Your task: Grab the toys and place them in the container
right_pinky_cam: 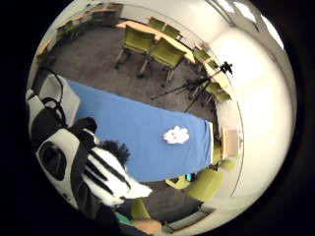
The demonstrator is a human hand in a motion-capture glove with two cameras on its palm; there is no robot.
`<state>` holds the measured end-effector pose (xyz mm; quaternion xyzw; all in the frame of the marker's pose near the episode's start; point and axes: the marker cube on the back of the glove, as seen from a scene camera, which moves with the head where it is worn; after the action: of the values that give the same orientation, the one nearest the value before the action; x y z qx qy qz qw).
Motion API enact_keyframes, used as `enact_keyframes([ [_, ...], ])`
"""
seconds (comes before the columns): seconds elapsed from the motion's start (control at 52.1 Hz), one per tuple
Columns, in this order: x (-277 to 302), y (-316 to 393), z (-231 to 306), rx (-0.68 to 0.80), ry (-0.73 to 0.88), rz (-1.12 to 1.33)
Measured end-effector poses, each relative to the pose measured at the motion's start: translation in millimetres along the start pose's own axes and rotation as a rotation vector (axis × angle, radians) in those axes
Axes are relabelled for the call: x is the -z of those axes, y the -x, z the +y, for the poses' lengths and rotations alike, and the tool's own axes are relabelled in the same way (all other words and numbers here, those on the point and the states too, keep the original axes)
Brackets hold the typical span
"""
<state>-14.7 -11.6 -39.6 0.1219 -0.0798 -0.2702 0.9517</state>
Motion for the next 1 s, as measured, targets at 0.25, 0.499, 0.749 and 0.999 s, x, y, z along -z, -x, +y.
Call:
enact_keyframes([
  [0.25,-41.6,124.1,-93.1,0.011,0.018,0.073],
  [0.499,-91.4,122.8,-120.5,0.154,0.053,-0.09],
  [0.749,-132.4,123.3,-120.8,0.049,0.244,-0.028],
  [0.999,-116.4,150.2,-105.1,0.02,0.196,0.021],
])
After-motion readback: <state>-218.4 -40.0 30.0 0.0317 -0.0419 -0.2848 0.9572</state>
